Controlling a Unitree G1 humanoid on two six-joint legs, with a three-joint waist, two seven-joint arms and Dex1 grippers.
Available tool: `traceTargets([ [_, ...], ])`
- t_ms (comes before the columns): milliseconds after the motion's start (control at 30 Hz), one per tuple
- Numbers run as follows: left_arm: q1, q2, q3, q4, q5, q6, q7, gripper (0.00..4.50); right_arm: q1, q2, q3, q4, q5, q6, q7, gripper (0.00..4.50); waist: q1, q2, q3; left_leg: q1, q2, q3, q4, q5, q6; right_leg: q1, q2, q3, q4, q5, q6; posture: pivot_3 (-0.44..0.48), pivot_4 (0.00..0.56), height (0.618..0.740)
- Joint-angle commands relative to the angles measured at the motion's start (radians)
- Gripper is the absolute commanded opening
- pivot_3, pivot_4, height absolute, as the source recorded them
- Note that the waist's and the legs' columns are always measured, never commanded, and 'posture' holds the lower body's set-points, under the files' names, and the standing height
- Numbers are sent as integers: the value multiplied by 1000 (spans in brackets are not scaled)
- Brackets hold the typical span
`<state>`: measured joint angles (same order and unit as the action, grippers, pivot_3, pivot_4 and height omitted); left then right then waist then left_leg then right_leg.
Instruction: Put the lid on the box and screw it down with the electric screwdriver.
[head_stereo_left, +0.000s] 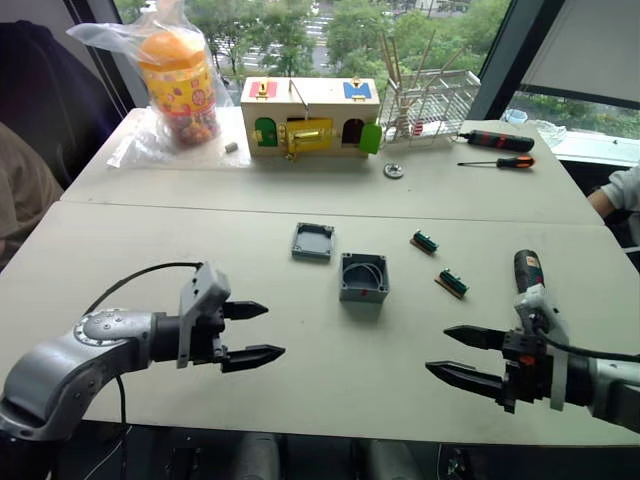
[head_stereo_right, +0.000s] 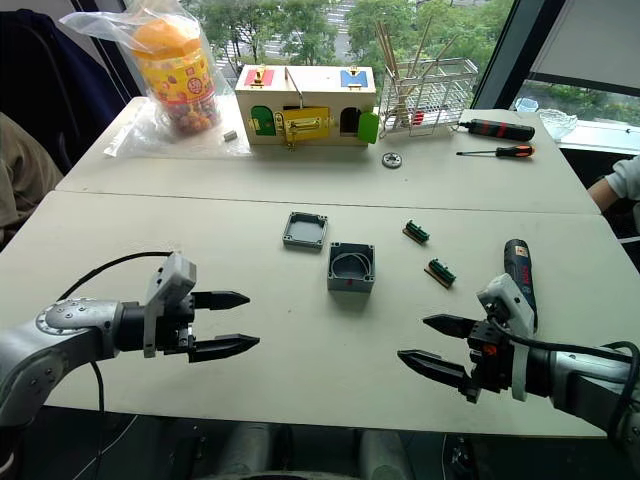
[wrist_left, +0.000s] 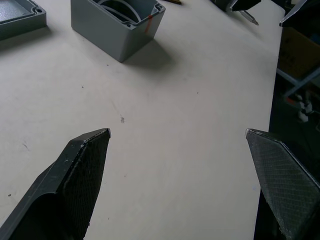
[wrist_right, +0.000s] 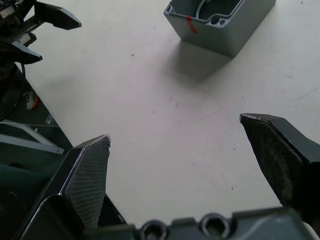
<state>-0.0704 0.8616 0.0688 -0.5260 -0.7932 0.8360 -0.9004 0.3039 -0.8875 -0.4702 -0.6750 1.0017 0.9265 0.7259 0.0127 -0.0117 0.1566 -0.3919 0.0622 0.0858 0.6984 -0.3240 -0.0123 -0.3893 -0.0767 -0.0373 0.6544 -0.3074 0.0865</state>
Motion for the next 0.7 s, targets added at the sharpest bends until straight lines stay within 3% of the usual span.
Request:
traceTargets([
  [33, -19, 7, -5, 3, 32, -41, -21, 4465, -11, 43, -8, -45, -25, -76, -17, 4500, 0, 0, 0, 0, 0, 0, 0, 0, 0, 0, 0, 0, 0, 0, 0, 0, 150, 708],
  [233, -27, -4, -12, 19, 42, -38, -14, 4465, -9, 12, 52, -54, -123, -66, -68, 4500, 0, 0, 0, 0, 0, 1, 0, 0, 0, 0, 0, 0, 0, 0, 0, 0, 150, 708],
  [367, -33, -15, -33, 20, 102, -52, 29, 4465, -64, 50, 23, -22, 20, -9, -106, 4500, -1, 0, 1, 0, 0, 1, 0, 0, 0, 0, 0, 0, 0, 0, 0, 0, 150, 708],
  [467, -51, -29, -57, 24, 175, -80, 82, 4465, -81, 50, 29, -24, 3, -38, -94, 4500, 1, 0, 1, 0, 0, 1, 0, 0, 0, 0, 0, 1, 1, 0, 0, 0, 150, 708],
  [600, -114, -67, -7, 81, 66, -23, 36, 4465, -91, 55, 37, -16, -14, -70, -83, 4500, 1, 0, 1, 0, 0, 1, 0, 0, 0, 0, 0, 1, 1, 0, 0, 0, 150, 708],
  [700, -190, -52, -41, 136, 106, -28, 19, 4465, -98, 44, 44, -16, -23, -61, -102, 4500, 0, 0, 1, 0, 0, 1, 0, 0, 0, 0, 0, 1, 1, 0, 1, 0, 150, 708],
])
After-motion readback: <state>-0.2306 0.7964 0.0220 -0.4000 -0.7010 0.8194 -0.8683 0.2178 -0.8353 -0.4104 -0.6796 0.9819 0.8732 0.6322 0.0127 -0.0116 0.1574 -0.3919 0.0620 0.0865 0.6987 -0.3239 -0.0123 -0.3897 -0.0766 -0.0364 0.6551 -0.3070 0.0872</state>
